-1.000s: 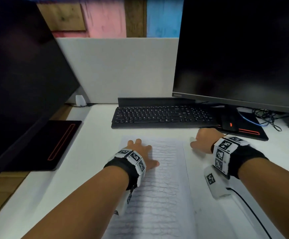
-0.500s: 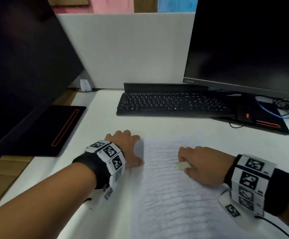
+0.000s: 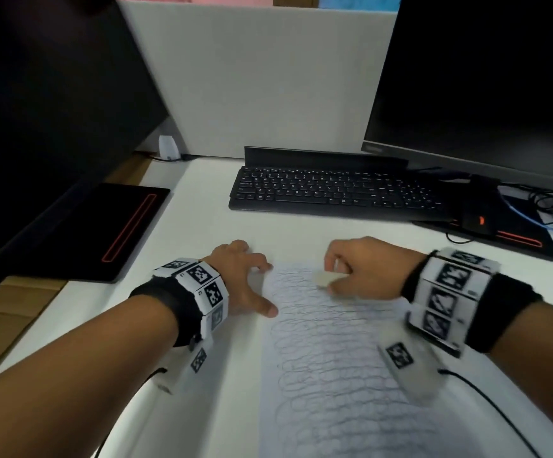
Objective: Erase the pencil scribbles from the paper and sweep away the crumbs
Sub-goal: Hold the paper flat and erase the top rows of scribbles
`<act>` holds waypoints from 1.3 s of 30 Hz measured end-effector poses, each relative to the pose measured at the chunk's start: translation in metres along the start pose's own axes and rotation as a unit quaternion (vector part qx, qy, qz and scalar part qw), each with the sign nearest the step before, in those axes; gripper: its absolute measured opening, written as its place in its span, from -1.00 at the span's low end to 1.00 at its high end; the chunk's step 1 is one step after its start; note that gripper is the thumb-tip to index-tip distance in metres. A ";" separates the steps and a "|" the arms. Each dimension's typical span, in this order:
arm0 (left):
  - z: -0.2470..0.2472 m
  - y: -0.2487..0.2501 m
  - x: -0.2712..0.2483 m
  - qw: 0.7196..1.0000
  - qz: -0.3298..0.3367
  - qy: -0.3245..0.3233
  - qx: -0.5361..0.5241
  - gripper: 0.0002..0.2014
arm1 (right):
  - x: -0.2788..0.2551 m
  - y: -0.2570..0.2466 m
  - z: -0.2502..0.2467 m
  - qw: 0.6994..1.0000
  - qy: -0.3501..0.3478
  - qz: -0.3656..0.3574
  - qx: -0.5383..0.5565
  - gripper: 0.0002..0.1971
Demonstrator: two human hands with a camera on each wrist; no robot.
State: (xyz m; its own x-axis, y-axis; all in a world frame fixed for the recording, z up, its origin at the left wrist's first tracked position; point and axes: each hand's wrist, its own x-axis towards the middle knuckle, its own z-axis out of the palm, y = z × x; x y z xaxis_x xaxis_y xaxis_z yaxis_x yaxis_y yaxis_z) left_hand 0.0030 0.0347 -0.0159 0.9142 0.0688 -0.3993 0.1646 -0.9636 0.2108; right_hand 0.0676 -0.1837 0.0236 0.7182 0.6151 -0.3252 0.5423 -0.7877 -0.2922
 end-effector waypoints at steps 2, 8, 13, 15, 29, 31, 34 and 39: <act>-0.002 0.004 0.001 1.000 -0.004 0.005 -0.004 -0.20 | 0.021 -0.009 0.005 0.996 0.004 0.025 0.091 -0.86; -0.002 0.003 0.006 1.000 -0.002 0.024 -0.002 -0.14 | 0.060 -0.024 0.027 0.947 0.044 0.116 0.296 -0.80; 0.000 0.000 0.008 0.999 0.003 0.033 0.005 -0.12 | 0.067 -0.027 0.031 0.931 0.069 0.118 0.340 -0.80; 0.000 -0.001 0.009 0.999 0.006 0.033 0.009 -0.11 | 0.068 -0.029 0.034 0.931 0.079 0.111 0.338 -0.85; 0.000 -0.004 0.014 0.999 0.017 0.029 0.027 -0.11 | 0.074 -0.038 0.045 0.908 0.125 0.135 0.375 -0.95; 0.000 -0.004 0.015 0.999 0.018 0.028 0.023 -0.10 | 0.073 -0.035 0.043 0.899 0.132 0.144 0.393 -0.94; 0.000 -0.005 0.016 0.999 0.021 0.029 0.023 -0.10 | 0.071 -0.035 0.044 0.896 0.087 0.131 0.416 -0.95; 0.000 -0.005 0.016 0.999 0.021 0.029 0.022 -0.10 | 0.071 -0.033 0.045 0.881 0.122 0.147 0.433 -0.95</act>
State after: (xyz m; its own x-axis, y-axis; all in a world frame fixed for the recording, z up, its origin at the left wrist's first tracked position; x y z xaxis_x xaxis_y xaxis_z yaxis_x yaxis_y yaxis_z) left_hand 0.0167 0.0404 -0.0234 0.9400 0.0409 -0.3387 0.1095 -0.9764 0.1861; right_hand 0.0809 -0.1127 -0.0307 0.9016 0.2809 -0.3288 -0.1420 -0.5257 -0.8387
